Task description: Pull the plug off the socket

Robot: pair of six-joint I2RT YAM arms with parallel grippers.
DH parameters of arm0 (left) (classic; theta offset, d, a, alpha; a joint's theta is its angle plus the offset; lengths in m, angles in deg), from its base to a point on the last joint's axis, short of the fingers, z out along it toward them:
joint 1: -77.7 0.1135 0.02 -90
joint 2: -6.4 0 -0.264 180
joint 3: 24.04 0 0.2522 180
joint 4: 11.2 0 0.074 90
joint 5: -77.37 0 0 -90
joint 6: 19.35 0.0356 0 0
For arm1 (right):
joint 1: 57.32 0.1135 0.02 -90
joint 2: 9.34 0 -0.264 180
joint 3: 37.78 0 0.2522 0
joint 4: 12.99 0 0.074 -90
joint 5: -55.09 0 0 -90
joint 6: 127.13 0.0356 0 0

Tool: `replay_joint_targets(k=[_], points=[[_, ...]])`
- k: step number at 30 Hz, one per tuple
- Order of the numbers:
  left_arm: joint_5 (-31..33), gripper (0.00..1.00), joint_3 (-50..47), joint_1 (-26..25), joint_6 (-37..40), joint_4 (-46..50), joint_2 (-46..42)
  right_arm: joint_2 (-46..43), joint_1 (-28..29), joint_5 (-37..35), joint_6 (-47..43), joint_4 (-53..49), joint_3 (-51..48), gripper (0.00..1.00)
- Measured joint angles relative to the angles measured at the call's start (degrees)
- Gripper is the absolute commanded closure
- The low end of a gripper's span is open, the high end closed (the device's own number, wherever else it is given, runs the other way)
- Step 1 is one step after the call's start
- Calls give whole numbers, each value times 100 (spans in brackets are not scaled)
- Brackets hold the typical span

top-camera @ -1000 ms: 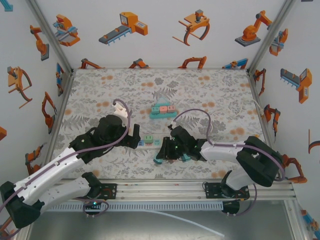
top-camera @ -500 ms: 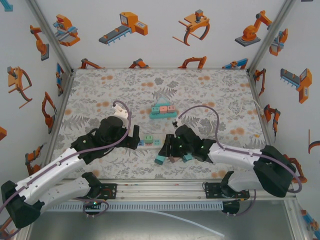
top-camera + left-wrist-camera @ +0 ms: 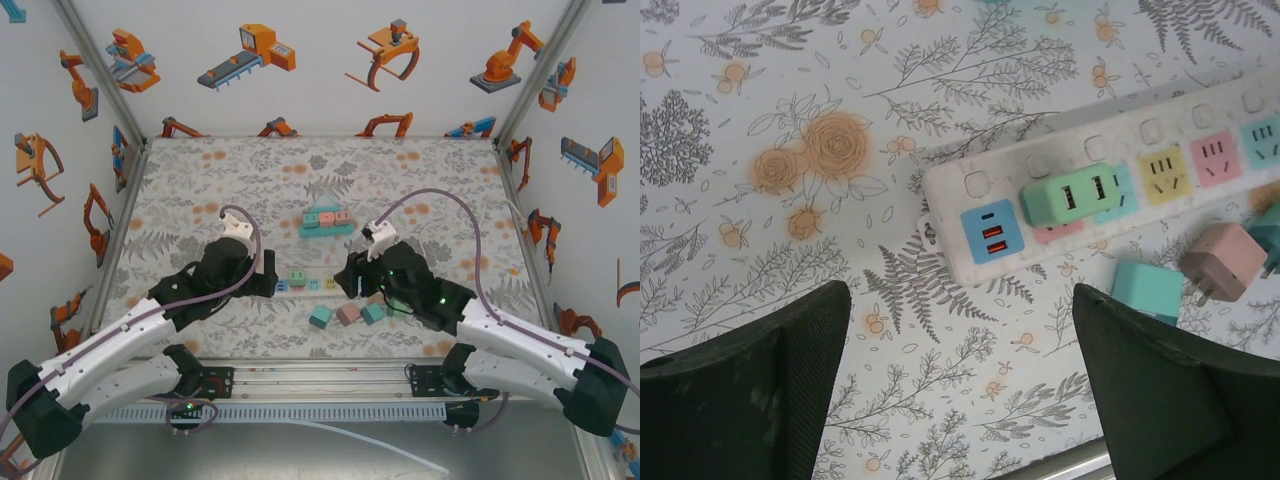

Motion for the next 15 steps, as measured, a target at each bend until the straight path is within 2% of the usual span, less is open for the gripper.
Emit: replay_joint_targets(k=[7, 10, 15], points=[[-39, 18, -238, 221, -179, -229, -2, 197, 0, 970, -2855, 691, 48, 24], [-44, 18, -254, 273, -212, -319, 33, 492, 2, 1460, -3906, 673, 251, 20], [-146, 18, -428, 435, -256, -584, 162, 1344, 2, 1934, -5125, 232, 1110, 21]])
